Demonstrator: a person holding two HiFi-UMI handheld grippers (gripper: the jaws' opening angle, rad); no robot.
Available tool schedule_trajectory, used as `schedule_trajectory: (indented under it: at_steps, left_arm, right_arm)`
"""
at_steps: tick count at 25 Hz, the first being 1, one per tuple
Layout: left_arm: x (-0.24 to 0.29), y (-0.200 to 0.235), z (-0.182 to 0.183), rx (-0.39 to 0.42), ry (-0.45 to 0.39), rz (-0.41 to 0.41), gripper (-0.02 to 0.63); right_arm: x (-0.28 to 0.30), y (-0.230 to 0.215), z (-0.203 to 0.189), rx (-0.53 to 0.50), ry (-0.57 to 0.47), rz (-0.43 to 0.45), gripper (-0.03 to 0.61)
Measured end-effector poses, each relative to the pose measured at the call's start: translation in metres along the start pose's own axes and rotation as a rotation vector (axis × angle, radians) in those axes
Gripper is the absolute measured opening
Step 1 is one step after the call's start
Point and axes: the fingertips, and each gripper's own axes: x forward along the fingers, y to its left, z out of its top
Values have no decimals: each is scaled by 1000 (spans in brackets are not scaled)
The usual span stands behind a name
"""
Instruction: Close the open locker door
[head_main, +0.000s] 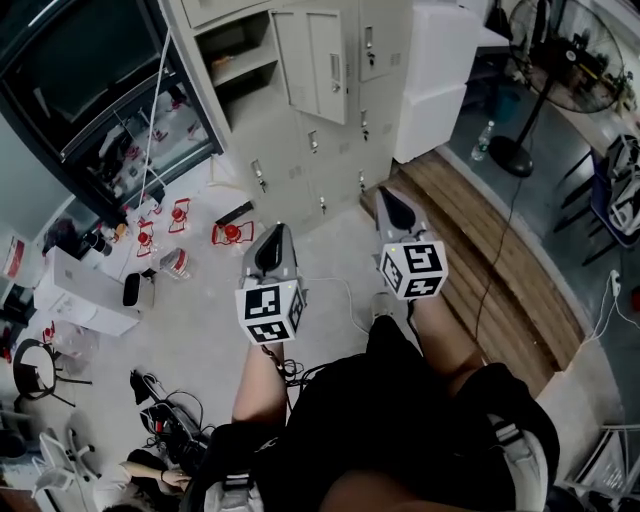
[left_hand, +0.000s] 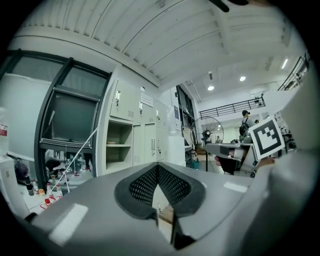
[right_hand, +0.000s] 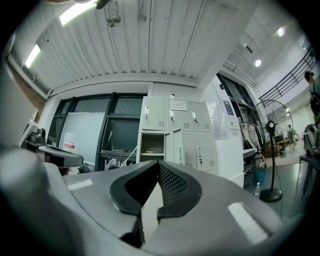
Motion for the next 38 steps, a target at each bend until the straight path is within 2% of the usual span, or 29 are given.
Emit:
schedule_trajectory:
  at_steps: [9, 15, 26, 31, 36, 38]
  left_arm:
    - [74, 20, -2, 16, 3, 36, 0]
    - [157, 22, -8, 12, 22, 59, 0]
    - [312, 33, 17, 2, 26, 134, 0]
    - [343, 44, 19, -7, 21, 180, 0]
    - [357, 64, 22, 6, 23, 199, 0]
    - [360, 73, 22, 7, 21, 205, 0]
  right_arm:
    - [74, -31, -15, 7, -7, 32, 11]
    - [145, -75, -24, 7, 3, 80, 11]
    - [283, -155, -9, 17, -10, 196, 11]
    - [327, -175, -8, 16, -25, 224, 11]
    - [356, -175, -2, 71, -53, 286, 19]
    - [363, -170, 2, 99, -70, 330, 85]
